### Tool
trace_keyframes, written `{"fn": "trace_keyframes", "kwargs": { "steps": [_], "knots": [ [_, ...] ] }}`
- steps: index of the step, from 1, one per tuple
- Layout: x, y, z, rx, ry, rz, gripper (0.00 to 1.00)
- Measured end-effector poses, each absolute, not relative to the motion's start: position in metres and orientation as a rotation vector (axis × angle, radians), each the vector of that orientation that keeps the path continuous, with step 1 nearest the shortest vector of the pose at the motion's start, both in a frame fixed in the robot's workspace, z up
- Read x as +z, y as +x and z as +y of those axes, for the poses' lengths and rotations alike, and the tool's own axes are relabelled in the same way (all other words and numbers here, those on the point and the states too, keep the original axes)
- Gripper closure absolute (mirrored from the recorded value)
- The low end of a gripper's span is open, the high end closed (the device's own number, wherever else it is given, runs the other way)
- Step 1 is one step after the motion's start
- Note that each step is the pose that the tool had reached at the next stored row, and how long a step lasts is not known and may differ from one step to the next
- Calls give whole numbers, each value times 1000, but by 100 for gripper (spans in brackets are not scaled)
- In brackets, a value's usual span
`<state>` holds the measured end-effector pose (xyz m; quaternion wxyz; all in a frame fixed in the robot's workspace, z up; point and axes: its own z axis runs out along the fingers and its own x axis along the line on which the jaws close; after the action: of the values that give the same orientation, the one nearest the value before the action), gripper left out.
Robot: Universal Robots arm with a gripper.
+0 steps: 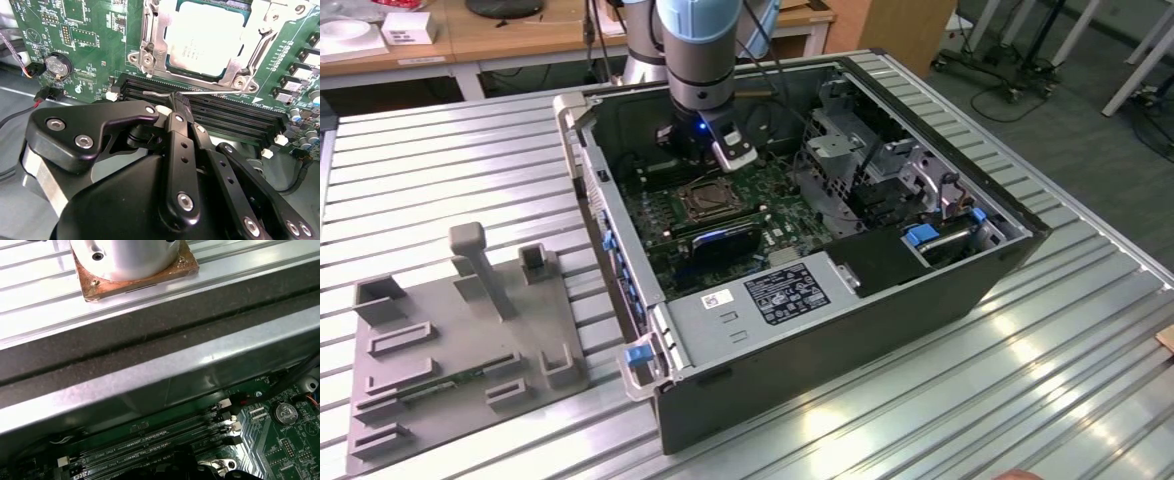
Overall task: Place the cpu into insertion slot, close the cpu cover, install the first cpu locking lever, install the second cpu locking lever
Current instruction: 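Install the first cpu locking lever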
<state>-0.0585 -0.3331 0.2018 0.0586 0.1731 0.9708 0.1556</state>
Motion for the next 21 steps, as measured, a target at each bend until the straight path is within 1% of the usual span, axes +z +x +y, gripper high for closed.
{"fn": "trace_keyframes", "kwargs": {
  "steps": [21],
  "knots": [
    [202, -60, -330, 472, 525, 2941, 89]
  ]
}}
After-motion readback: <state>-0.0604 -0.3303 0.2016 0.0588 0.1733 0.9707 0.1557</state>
